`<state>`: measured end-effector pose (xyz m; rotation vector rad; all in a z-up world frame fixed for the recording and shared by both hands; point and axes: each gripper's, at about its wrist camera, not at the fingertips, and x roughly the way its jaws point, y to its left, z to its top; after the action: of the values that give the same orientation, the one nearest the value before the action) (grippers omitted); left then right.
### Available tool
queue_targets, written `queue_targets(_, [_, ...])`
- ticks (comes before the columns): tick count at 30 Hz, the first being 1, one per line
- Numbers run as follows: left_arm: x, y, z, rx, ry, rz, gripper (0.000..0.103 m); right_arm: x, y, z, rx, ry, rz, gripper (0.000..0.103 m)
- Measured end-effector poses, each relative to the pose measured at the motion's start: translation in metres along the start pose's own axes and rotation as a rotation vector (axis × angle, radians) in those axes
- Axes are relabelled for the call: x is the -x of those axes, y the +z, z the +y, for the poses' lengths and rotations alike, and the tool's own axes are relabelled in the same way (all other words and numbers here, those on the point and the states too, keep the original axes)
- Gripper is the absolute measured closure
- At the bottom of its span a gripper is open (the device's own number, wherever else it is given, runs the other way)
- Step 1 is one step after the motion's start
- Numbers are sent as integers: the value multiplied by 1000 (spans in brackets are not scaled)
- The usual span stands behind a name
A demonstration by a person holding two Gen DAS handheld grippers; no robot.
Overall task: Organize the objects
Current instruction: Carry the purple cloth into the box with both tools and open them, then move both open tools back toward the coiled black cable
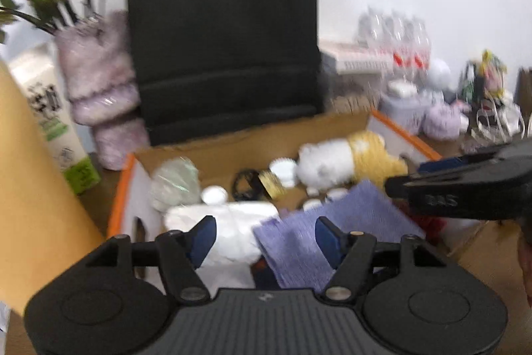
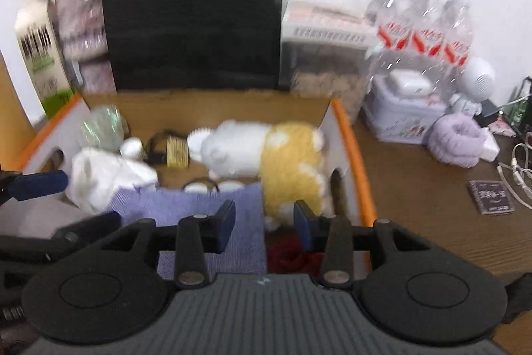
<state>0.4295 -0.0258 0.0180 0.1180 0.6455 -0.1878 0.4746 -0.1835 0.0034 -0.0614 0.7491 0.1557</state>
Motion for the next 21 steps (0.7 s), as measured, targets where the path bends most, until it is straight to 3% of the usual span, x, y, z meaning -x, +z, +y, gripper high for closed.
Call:
queue_targets(6, [74,6,-4,-6,35,-68,29,62,-2,-6,23,26,-56,45])
queue_targets(9, [125,-21,-11,-8,54,-105,26,104,-29,-15,-16,93,-78,41])
queue_targets(11, [163,-51,-16,25,33,-133,22,138,-58,-17,-20,131,-114,27])
queue_targets(13, [203,-88,-25,45,7,-165,18,172,-89,-13,-6,145,-149,24])
queue_targets(17, [279,-169,-46,29,45,-237,16,248,-169,-4,30,182,-224,3])
queue_targets(21, [327,-229,-51,100,23,-161,15,304,-248,2,6,250,-183,2])
